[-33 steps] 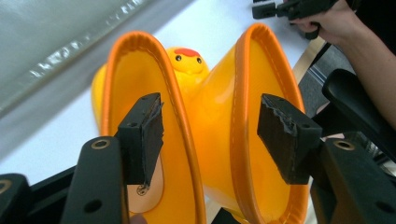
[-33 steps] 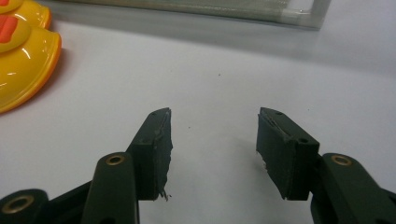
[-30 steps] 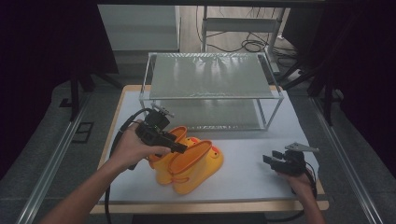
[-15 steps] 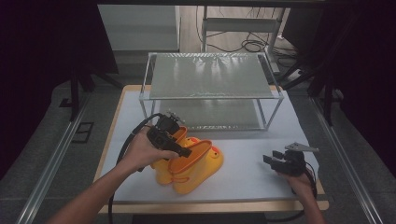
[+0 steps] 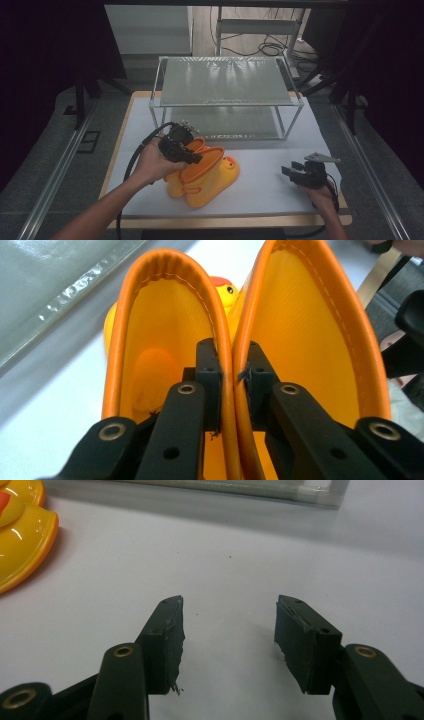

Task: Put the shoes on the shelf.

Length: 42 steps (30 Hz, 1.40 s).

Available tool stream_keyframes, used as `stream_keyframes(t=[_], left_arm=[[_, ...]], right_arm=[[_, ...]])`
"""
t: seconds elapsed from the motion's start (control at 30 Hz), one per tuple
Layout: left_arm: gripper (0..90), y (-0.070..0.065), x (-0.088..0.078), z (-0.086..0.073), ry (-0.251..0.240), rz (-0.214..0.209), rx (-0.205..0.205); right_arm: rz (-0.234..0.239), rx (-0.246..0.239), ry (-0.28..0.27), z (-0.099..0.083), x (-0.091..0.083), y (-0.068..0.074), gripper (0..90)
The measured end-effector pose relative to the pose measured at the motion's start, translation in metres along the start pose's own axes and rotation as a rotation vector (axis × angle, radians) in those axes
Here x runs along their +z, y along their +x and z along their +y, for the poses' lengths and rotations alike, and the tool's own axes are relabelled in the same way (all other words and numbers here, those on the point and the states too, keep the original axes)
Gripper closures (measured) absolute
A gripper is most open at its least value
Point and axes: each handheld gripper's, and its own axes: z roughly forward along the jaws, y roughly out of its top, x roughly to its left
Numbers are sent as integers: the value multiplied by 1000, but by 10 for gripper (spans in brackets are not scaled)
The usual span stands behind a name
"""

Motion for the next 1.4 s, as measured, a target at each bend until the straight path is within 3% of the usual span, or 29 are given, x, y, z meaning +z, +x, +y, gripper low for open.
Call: stream_keyframes(t=[0.4, 0.73, 0.97, 1.17, 1.4], left_arm=[[818, 11, -2, 15, -15, -90, -56], [816, 5, -17, 31, -77, -189, -69], [816, 5, -28, 44, -110, -203, -70], [816, -1, -45, 63, -110, -201, -45], [817, -7, -70, 89, -151, -209, -35]], right_arm=[[-3, 10, -9, 0, -3, -2, 455], [-6, 18, -16, 0, -6, -5, 455], [-7, 19, -11, 0, -5, -4, 455], [-4, 22, -12, 0, -5, -5, 456], [-6, 26, -14, -1, -5, -6, 455]])
